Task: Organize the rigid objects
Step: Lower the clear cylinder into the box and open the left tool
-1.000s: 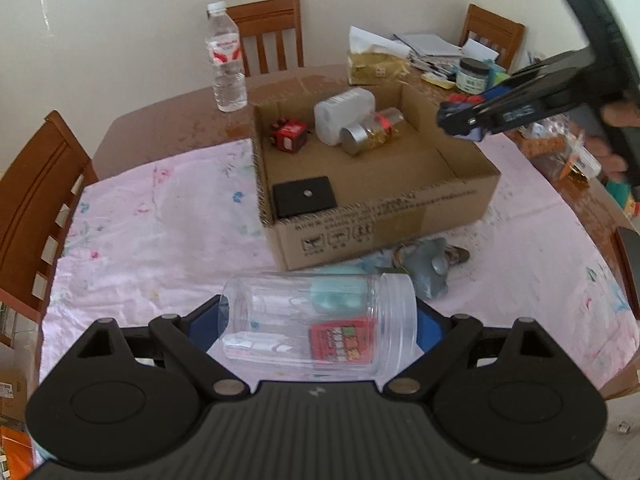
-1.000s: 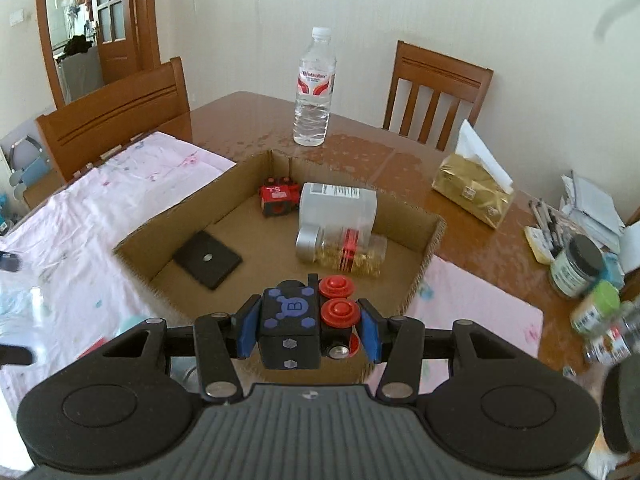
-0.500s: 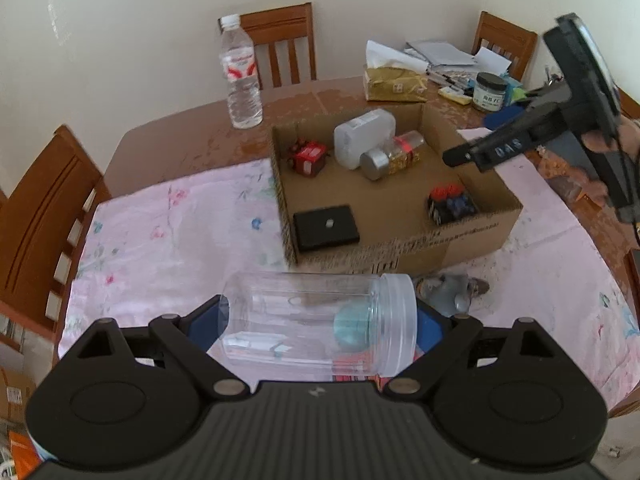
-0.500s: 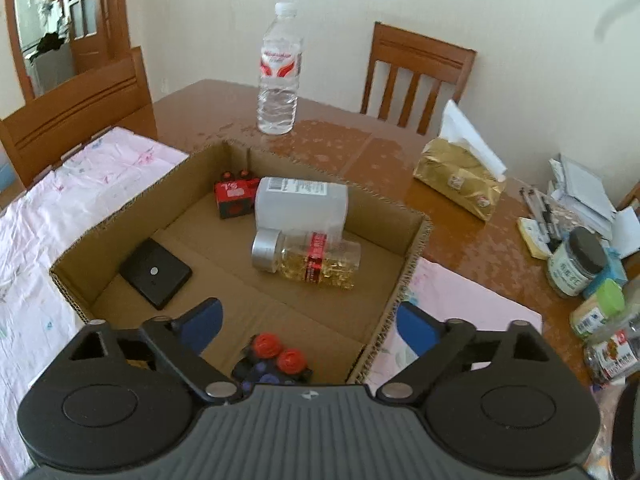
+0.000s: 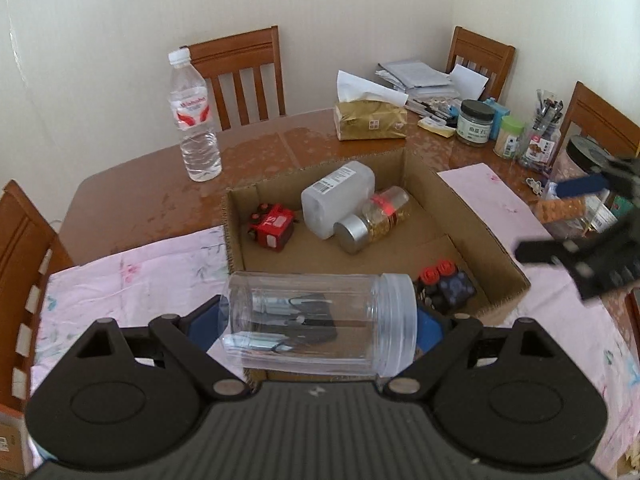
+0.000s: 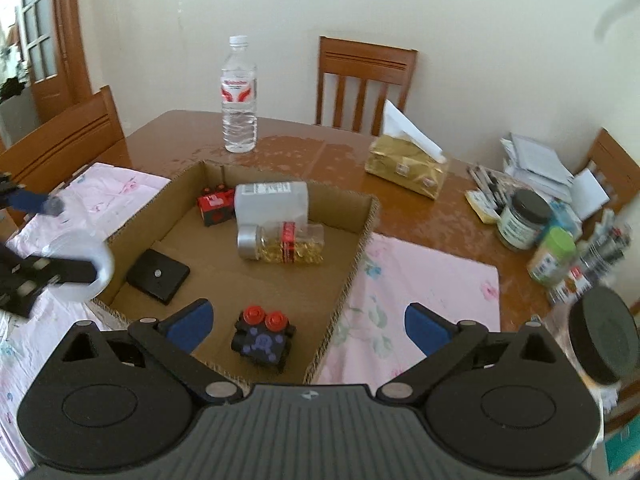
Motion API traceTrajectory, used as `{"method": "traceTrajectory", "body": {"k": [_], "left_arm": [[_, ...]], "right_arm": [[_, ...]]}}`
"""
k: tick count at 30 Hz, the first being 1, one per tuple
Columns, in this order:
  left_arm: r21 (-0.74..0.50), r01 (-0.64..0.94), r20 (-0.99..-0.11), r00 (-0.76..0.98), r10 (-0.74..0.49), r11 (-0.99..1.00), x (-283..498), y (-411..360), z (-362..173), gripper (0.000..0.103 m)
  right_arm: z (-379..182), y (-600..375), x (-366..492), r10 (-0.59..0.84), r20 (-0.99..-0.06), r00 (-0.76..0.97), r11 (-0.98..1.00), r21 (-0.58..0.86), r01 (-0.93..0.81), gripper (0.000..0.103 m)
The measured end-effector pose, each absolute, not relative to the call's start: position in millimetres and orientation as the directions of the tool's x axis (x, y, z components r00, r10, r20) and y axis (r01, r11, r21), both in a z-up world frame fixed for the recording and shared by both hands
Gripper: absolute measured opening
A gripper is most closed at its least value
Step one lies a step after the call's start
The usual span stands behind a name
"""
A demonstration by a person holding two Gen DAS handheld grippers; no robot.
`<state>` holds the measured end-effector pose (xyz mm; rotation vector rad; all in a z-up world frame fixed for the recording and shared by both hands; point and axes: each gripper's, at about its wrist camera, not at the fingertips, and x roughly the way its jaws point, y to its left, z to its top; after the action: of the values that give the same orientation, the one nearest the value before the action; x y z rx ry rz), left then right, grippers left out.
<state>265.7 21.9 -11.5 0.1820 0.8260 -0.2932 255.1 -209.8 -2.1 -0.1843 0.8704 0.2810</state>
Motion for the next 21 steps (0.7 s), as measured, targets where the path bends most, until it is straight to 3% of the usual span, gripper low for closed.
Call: {"method": "traceTrajectory", "body": {"k": [9, 21], "left_arm": [[0.033, 0.319, -0.775, 0.607, -0.177, 0.947, 280.9, 16.5, -34.1, 0.094], [0.055, 0.265, -0.747, 0.651, -0.137, 0.963, 235.9, 40.2, -21.0, 0.100]], "right_arm": [[-4.5, -216.7, 239.3, 0.109, -0.790, 0.603, 0.963, -0.066, -0.262, 0.103], [0.2, -204.5, 212.9, 0.121, -0.782, 0.612, 0.968, -0.043, -0.247, 0.103]]}}
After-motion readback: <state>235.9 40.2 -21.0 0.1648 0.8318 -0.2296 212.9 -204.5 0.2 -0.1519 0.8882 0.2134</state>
